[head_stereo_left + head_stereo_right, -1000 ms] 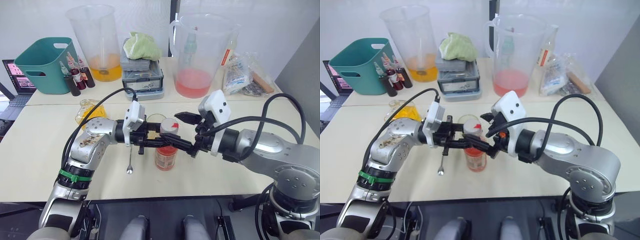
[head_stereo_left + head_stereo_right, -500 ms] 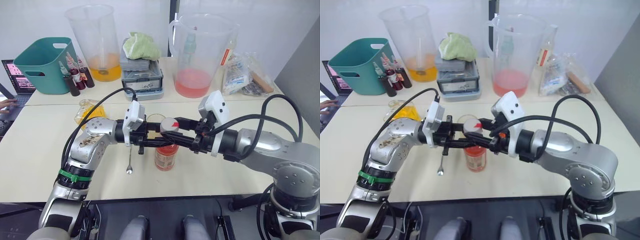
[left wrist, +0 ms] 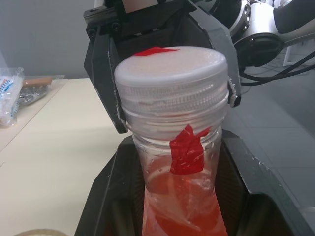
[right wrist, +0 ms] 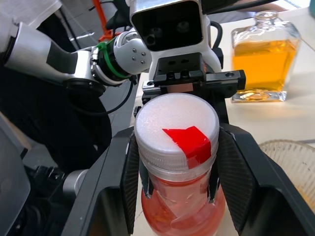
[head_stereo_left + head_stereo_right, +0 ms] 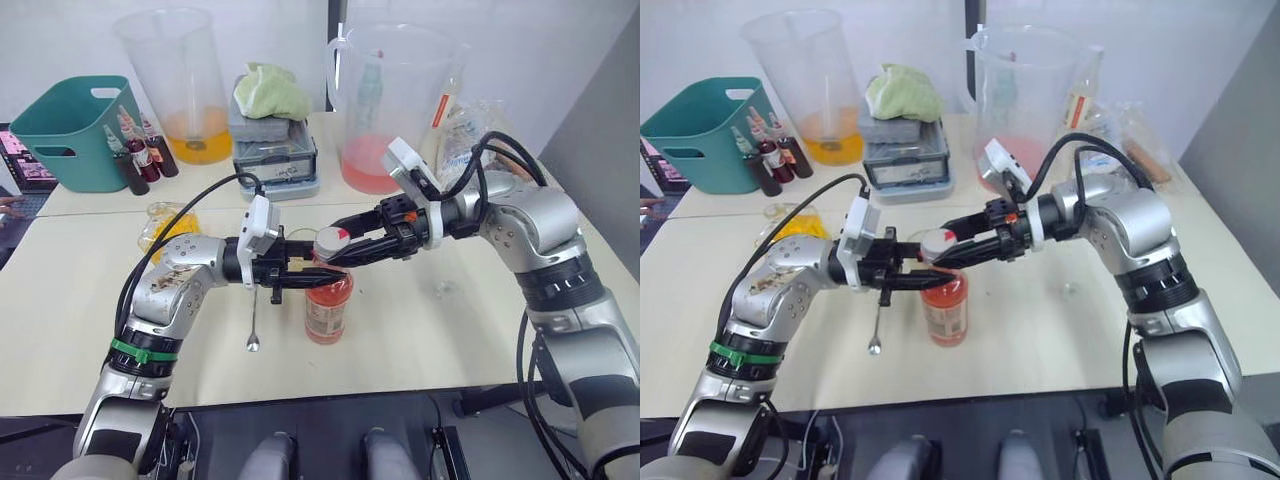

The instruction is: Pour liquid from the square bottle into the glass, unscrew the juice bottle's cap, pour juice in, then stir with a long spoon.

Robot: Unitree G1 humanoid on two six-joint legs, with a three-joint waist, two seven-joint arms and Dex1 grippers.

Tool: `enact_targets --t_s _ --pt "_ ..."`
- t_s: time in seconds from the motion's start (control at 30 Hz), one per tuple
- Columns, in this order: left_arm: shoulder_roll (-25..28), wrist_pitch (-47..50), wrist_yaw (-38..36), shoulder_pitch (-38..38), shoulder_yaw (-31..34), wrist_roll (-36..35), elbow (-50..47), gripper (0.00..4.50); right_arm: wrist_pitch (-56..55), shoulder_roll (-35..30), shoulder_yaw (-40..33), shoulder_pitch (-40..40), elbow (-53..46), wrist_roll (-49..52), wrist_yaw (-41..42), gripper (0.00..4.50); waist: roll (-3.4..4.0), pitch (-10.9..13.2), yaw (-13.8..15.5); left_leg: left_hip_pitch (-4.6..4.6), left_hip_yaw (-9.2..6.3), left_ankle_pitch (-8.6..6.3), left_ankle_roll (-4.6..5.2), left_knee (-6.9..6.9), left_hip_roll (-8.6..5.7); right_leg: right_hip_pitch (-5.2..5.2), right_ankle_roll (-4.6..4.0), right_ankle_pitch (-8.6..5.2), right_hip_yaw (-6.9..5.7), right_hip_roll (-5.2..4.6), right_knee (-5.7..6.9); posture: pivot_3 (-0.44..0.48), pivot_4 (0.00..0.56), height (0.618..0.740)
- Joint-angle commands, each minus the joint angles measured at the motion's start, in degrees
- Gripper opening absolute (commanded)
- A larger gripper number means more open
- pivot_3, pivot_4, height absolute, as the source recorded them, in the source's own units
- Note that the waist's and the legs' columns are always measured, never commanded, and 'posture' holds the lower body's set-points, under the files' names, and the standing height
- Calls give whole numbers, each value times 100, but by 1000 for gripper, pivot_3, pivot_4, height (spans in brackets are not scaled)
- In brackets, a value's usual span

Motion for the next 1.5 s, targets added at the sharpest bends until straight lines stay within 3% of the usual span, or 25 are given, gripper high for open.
enact_targets --t_s 0.03,0.17,0.3,0.5,0.7,0.93,1.23,1.37,1.5 --pt "61 -67 -121 30 -133 87 -257 1455 276 92 -468 -191 -400 411 129 3094 0 0 5 -3 0 0 0 0 0 0 2 1 0 -1 -8 0 150 740" --pt "39 -74 -119 30 -150 85 -243 1455 698 102 -993 24 -1196 776 -463 4463 0 0 27 -6 -4 -1 1 1 0 0 3 3 -2 -1 -13 0 150 740" --pt "17 -75 -113 61 -166 73 -276 1455 1258 -7 -1627 610 -2393 1273 -1448 4463 0 0 95 -4 -9 -2 2 1 0 3 3 3 -4 -1 -14 0 150 740" --pt "17 -75 -131 70 -160 50 -263 1455 2052 188 -2287 1855 -4371 1344 -4062 4463 0 0 137 -6 -2 -2 2 1 0 -2 3 4 3 -2 -13 0 150 740" --pt "4 -60 -198 47 -197 25 -215 1455 2553 698 -2430 2403 -5137 1483 -5799 4463 1 -1 145 -3 -2 -1 1 0 0 1 3 4 3 -1 -7 0 150 740" --pt "10 -72 -261 14 -206 26 -148 1455 2665 934 -2463 2517 -5253 1874 -6573 4463 1 -1 138 1 -2 -1 2 0 0 4 3 4 2 0 -5 0 150 740" --pt "20 -8 -238 -29 -207 17 -185 1455 2505 799 -2364 2585 -5161 2190 -6897 1741 1 -1 132 5 -1 -2 4 0 0 8 3 4 2 0 -6 0 150 740" --pt "17 45 -206 -31 -205 14 -233 1455 2315 786 -2356 2561 -5048 2207 -6860 1708 1 -1 130 7 -1 -2 4 0 0 10 3 4 1 2 -6 0 150 740" --pt "9 79 -175 -42 -225 28 -260 1455 1859 455 -2099 2355 -4520 1899 -5902 1708 1 -1 126 7 0 -2 4 0 -1 11 3 4 1 2 -6 0 150 740"
